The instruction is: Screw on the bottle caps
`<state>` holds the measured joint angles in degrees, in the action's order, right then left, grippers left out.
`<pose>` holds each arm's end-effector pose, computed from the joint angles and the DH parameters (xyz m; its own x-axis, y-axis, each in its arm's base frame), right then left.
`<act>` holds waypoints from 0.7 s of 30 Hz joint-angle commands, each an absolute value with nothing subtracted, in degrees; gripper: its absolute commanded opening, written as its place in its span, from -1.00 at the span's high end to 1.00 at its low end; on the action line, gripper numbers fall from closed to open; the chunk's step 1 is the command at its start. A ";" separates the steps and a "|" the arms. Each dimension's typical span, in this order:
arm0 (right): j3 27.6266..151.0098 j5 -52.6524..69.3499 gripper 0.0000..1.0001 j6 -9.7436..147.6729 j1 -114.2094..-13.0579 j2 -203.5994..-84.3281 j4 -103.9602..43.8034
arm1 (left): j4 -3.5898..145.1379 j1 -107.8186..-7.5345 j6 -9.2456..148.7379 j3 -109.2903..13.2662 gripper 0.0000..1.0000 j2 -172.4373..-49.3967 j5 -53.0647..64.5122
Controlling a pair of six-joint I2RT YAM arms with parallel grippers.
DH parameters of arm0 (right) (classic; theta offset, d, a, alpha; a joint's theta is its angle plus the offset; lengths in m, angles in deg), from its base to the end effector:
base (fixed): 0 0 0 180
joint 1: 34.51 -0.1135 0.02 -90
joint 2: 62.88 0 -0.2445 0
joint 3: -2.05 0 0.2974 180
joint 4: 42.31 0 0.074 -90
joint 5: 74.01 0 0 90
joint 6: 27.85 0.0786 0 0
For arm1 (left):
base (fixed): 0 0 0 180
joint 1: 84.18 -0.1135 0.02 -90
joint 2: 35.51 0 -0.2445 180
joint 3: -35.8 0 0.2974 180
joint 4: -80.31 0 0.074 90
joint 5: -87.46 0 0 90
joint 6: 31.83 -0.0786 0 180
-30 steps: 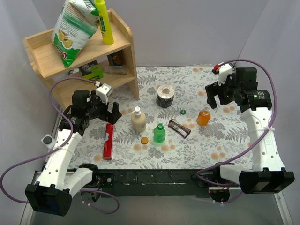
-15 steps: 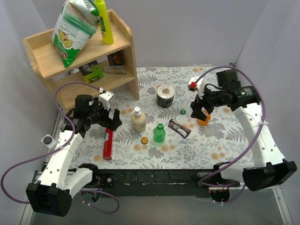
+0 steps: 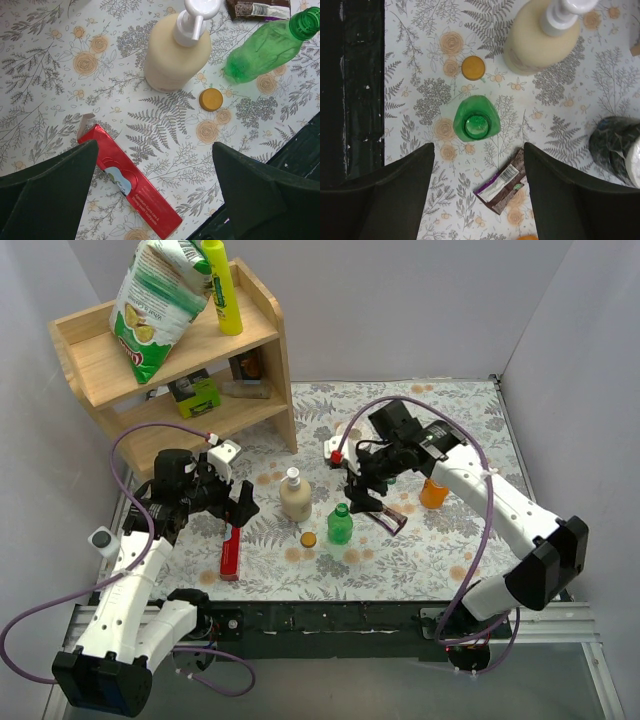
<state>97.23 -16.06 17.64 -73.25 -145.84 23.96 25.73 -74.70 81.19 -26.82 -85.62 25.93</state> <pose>0.2572 0.2599 0.3053 0.0919 -0.6881 -0.7198 -0.9942 -0.0227 -0.1052 0.2500 -0.0797 0.2696 -0.8014 -0.2147 -0.5583 0.1961 0.7875 -0.5843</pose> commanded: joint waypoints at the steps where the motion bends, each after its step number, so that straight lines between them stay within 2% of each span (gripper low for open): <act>1: 99.03 -16.89 -0.57 15.48 -76.43 -148.40 21.01 | 24.81 -75.04 79.96 -27.96 -0.96 -83.85 26.47; 11: 97.45 -14.25 -0.51 15.66 -78.72 -152.00 19.95 | 25.60 -75.30 80.31 -28.14 -0.96 -84.46 27.61; 21: 94.98 -11.96 -0.35 15.66 -78.98 -153.76 17.75 | 26.57 -75.65 80.67 -28.49 -0.96 -85.08 28.49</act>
<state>95.53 -12.61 16.28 -78.54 -152.64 19.74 25.60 -75.38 80.89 -26.85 -85.16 26.81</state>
